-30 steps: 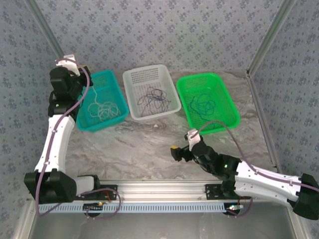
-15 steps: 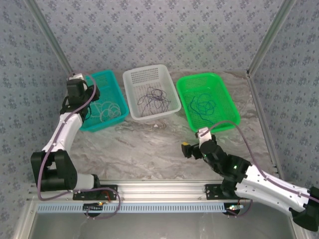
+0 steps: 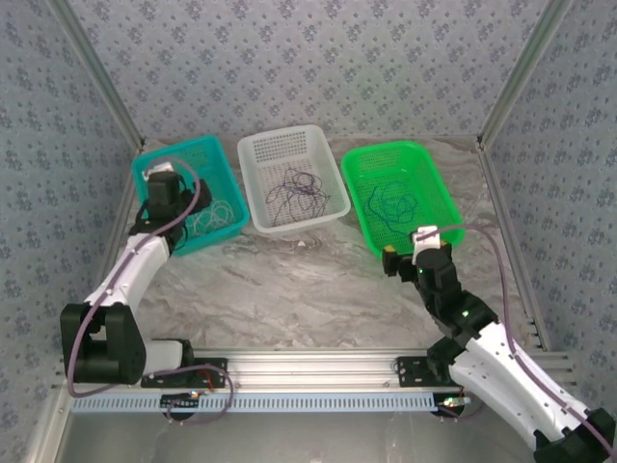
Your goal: Untangle the cables
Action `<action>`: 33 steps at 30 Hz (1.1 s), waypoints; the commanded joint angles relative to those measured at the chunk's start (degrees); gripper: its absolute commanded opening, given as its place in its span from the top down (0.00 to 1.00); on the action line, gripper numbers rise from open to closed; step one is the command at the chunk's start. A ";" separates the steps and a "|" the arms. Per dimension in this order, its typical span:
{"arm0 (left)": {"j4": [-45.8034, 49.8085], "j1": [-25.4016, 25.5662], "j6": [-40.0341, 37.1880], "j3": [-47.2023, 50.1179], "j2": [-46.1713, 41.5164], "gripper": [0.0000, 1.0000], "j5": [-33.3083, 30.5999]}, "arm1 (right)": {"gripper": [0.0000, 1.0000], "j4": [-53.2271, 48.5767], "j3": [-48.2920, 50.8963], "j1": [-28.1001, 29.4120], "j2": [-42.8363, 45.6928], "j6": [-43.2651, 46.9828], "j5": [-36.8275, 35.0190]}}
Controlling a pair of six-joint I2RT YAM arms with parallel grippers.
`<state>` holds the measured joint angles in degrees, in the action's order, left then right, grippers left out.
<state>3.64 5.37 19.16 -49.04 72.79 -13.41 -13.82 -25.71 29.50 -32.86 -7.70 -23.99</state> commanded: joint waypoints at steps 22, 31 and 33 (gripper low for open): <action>-33.04 0.58 -19.82 18.53 3.10 0.01 8.88 | 0.00 55.37 12.35 -27.39 -33.69 10.88 12.77; -29.97 -0.37 -22.87 18.95 2.34 0.01 7.26 | 0.00 58.30 9.91 -27.39 -40.10 11.61 15.04; -32.72 -0.59 -23.18 20.85 2.73 0.00 7.50 | 0.00 58.38 9.18 -27.47 -41.05 12.03 15.41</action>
<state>-27.14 4.97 -2.15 -30.33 76.42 -5.39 44.18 -15.27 2.33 -72.53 3.20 -10.59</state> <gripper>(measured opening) 0.994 0.999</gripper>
